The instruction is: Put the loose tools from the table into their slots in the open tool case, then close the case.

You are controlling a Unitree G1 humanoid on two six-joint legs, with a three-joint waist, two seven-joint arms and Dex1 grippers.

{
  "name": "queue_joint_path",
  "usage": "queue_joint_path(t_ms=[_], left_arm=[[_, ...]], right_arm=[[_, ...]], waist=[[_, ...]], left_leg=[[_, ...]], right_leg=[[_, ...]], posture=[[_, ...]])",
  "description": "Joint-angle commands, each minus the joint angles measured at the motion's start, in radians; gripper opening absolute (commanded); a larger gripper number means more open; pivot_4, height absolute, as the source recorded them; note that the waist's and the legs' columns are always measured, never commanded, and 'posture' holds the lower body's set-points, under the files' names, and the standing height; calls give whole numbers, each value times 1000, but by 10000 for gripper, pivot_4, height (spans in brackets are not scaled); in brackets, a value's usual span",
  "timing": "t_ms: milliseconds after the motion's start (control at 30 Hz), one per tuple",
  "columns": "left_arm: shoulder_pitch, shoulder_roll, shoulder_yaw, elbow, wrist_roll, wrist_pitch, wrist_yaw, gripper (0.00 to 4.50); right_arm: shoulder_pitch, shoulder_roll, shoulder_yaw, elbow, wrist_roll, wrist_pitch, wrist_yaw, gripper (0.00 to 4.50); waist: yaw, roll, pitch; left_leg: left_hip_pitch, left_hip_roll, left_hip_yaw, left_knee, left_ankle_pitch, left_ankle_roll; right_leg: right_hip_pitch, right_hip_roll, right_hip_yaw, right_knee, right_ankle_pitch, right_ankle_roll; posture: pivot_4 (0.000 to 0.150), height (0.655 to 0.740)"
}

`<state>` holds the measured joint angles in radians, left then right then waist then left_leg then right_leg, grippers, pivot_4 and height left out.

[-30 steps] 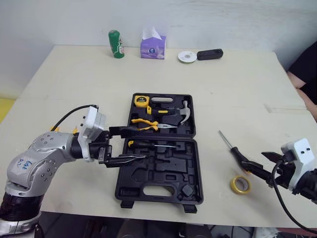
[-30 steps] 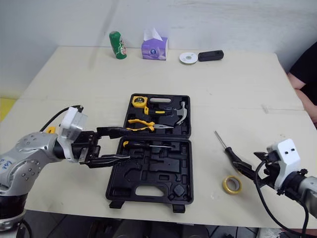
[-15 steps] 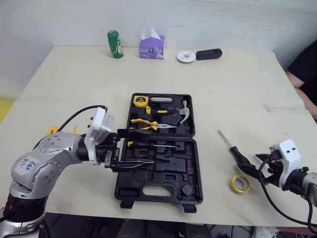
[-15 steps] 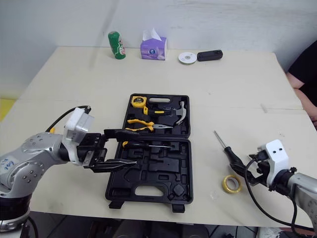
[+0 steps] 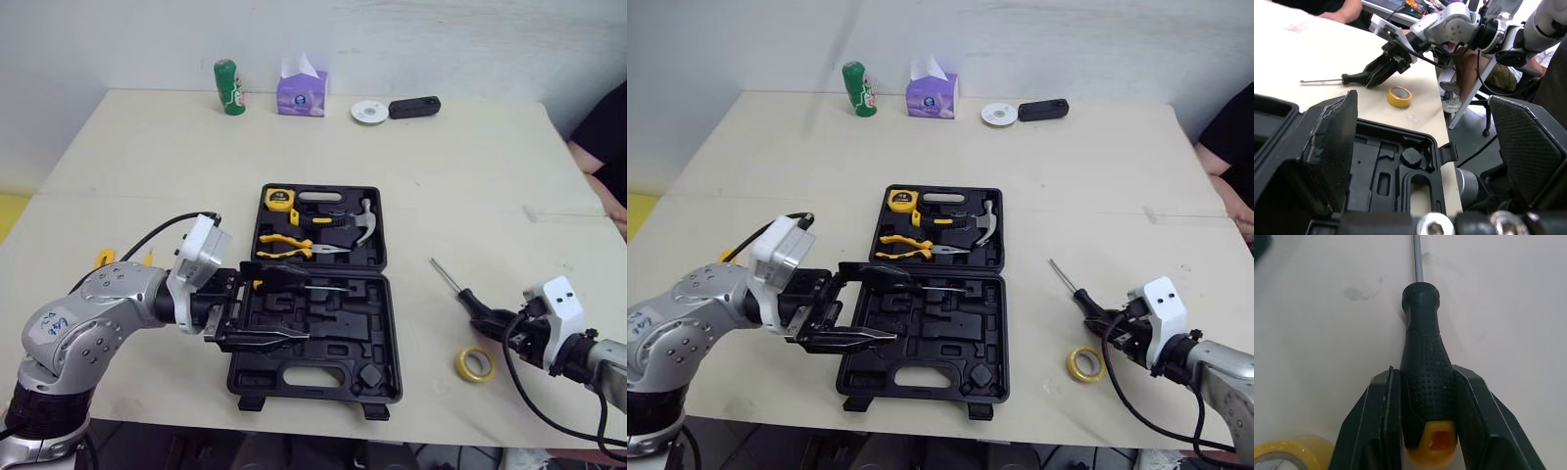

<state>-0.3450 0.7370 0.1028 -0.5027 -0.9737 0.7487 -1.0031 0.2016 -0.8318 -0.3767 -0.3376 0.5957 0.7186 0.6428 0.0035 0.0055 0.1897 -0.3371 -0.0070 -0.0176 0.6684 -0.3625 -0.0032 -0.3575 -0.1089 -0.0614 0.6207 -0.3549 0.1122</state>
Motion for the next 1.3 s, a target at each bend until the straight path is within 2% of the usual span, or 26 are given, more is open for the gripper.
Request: queue_joint_path(t_ms=[33,233,367,567,733,1033,1167,1300], left_arm=[[-46,-39,22,11,7,-52,28,45000],[-61,-26,5,29,73,-109,-26,45000],[-52,-4,-2,36,119,-147,-68,45000],[68,45,33,56,228,-237,-97,45000],[183,45,132,109,271,-287,-57,45000],[394,55,302,201,335,-337,-31,45000],[451,52,326,192,344,-344,-22,45000],[485,50,332,176,350,-354,-20,45000]], right_arm=[[-32,5,-4,28,-56,-90,17,10040],[-105,-24,13,68,-125,-235,98,10040],[-176,-55,41,50,-131,-253,154,10040],[-386,-99,192,-74,-65,-158,246,10040],[-550,-109,361,-157,-23,-14,303,10040],[-785,-9,649,-242,-28,208,278,10040],[-844,-20,777,-223,-161,166,279,10040],[-883,-39,859,-203,-268,124,284,10040]], waist=[[0,0,0],[-4,0,0],[-3,0,0],[-7,2,1],[-3,2,2],[-4,1,2],[-6,1,2],[-5,1,2]], left_leg=[[0,0,0,0,0,0],[0,0,1,-1,0,0],[0,1,1,0,0,0],[0,2,1,-1,0,-1],[-1,3,-1,-1,0,-2],[-4,2,-3,-1,0,-2],[-7,1,-3,0,0,-1],[-19,1,-4,8,0,-1]], right_leg=[[0,0,0,0,0,0],[-1,6,0,0,0,0],[-1,7,1,0,0,0],[-2,7,3,-1,0,0],[-2,5,3,-1,0,0],[-4,0,-1,-3,1,-1],[-8,-1,-2,-2,1,-1],[-19,-1,-3,2,2,-2]], posture=[[1500,7400],[1500,7400],[1500,7400],[1500,7400],[1500,7400],[1500,7400],[1500,7400],[1500,7400]])
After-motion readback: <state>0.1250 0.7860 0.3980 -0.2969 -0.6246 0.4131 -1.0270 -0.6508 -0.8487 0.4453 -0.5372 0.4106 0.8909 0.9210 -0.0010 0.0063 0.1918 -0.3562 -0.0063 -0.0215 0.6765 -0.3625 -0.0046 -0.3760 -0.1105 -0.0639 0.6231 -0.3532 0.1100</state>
